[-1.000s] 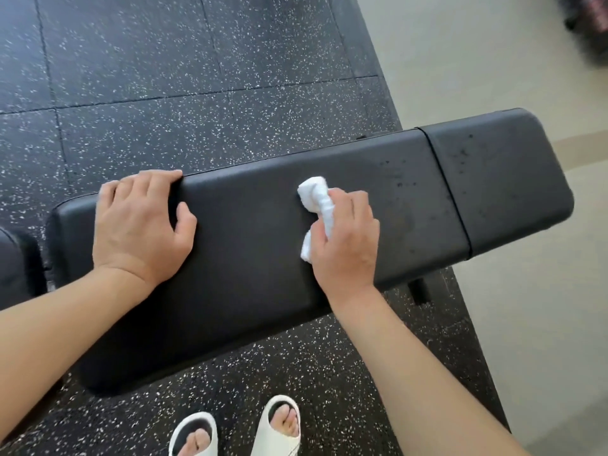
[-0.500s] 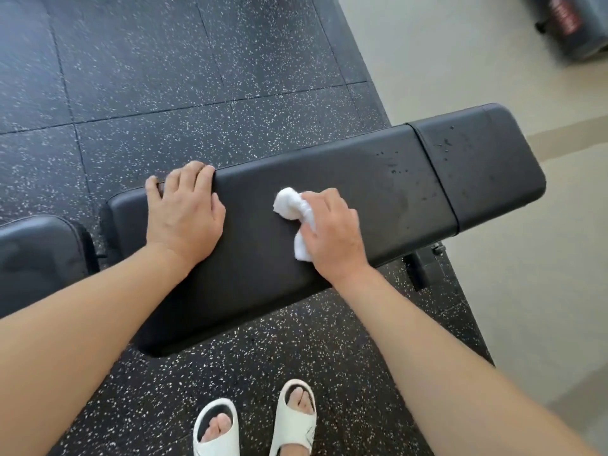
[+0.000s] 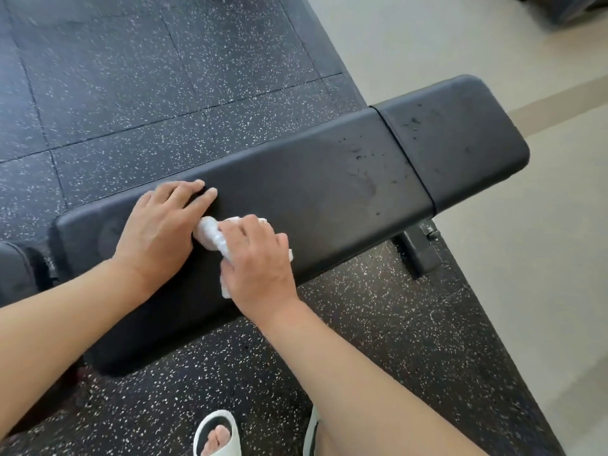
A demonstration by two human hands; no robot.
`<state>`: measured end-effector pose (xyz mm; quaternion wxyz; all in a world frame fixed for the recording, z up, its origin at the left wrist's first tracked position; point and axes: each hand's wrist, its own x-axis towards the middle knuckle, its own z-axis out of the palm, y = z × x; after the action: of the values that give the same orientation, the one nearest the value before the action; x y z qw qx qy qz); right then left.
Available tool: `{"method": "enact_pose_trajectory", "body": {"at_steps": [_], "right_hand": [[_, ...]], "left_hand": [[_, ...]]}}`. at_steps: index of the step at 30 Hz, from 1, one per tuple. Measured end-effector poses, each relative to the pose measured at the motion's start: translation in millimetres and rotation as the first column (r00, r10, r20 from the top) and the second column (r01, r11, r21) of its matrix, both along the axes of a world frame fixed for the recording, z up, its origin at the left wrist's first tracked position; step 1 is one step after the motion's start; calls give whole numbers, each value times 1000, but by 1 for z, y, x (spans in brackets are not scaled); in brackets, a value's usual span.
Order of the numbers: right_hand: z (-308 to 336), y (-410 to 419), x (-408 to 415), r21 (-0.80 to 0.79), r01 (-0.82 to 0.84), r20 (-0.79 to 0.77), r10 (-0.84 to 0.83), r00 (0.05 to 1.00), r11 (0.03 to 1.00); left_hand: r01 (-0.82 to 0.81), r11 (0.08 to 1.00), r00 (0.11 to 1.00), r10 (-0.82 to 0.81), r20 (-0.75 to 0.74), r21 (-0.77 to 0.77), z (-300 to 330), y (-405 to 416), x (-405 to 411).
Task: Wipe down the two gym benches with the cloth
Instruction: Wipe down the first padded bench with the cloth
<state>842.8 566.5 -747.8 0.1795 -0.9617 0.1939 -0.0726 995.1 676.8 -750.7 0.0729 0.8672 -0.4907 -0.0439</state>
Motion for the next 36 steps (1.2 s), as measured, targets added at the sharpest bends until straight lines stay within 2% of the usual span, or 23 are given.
{"method": "enact_pose_trajectory", "body": {"at_steps": [3,7,13,17,19,22,26,30,34,36], "right_hand": [[0,-32,-25,-33,-132,19,133,991,991],[-1,-88,-58,-49,-119,13,119,993,992],[-2,-163,-104,27,-54,34,53,998,998],[-4,-190,-120,7,-112,58,112,992,994],[-6,-210,-121,-4,-77,102,77,992,997],[-9,-236,-111,39,45,188,-51,981,998],[-11,-213,-83,33,133,140,-137,981,991],[-7,-198,-57,40,35,110,-39,993,999],[-7,-236,-16,20,-144,163,139,977,989],[-5,-258,17,-4,-170,168,168,971,985]], "left_hand": [[49,998,999,-49,2,34,6,-19,-15],[10,1000,999,-9,-34,23,15,-75,-32],[-142,989,988,144,-63,33,18,-167,-29],[-289,957,951,291,-102,30,9,-187,-30],[-323,946,943,321,-92,-19,0,-185,-38],[-369,926,928,361,-92,-83,-9,-183,-42],[-388,920,919,381,-101,-63,-9,-183,-43],[-390,920,918,383,-101,-51,-3,-186,-45],[-395,917,917,389,-92,-60,-6,-187,-42],[-396,916,917,391,-82,-63,-8,-185,-40]]}}
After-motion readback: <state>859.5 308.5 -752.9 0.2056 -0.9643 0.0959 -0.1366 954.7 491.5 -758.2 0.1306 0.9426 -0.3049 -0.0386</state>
